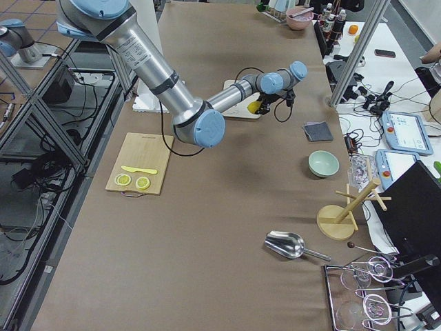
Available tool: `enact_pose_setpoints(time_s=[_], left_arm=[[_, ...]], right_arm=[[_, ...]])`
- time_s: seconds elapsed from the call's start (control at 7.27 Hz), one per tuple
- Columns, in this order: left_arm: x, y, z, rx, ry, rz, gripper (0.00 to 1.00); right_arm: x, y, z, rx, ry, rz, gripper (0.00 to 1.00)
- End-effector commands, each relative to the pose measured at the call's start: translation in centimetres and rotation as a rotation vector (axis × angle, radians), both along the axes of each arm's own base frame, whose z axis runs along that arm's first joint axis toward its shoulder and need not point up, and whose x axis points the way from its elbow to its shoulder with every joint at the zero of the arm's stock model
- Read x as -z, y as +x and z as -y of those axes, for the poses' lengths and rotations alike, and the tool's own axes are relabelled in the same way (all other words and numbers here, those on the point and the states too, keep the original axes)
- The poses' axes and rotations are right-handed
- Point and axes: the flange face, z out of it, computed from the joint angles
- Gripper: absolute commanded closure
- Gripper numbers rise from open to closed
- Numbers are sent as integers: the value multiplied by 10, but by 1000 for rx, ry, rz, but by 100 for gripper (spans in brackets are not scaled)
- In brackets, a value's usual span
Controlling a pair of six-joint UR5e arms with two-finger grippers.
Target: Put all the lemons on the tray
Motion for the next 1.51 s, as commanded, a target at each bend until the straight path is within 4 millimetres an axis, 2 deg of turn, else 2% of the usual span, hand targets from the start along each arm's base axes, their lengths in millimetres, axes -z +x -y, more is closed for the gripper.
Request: enact_pose_setpoints(time_s=[0.0, 0.28, 0.41, 0.55, 0.69, 0.83, 0.96, 1.1, 1.24, 1.38], left_arm=[[19, 9, 15, -6, 12, 1, 100], [22, 10, 18, -9, 18, -1, 100], [35, 27, 25, -23, 20, -2, 100], [39, 32, 28, -28, 24, -5, 100], [57, 32, 27, -27, 51, -14, 100], [65, 28, 21, -24, 74, -22, 100], [82, 28, 16, -25, 94, -29, 100], [86, 27, 12, -25, 102, -35, 100], [98, 27, 5, -23, 128, -41, 100], [111, 43, -4, 7, 103, -47, 100]], right_arm=[[10, -36, -20, 41, 57, -3, 91], [8, -53, -30, 64, 81, 6, 86], [8, -66, -34, 79, 92, 17, 85], [11, -80, -33, 85, 121, 27, 85], [9, -90, -37, 90, 152, 36, 83], [8, -93, -38, 92, 157, 39, 78], [6, -92, -38, 92, 157, 39, 37], [8, -91, -38, 92, 156, 44, 0], [9, -85, -33, 82, 152, 45, 0], [9, -71, -20, 61, 152, 48, 0]])
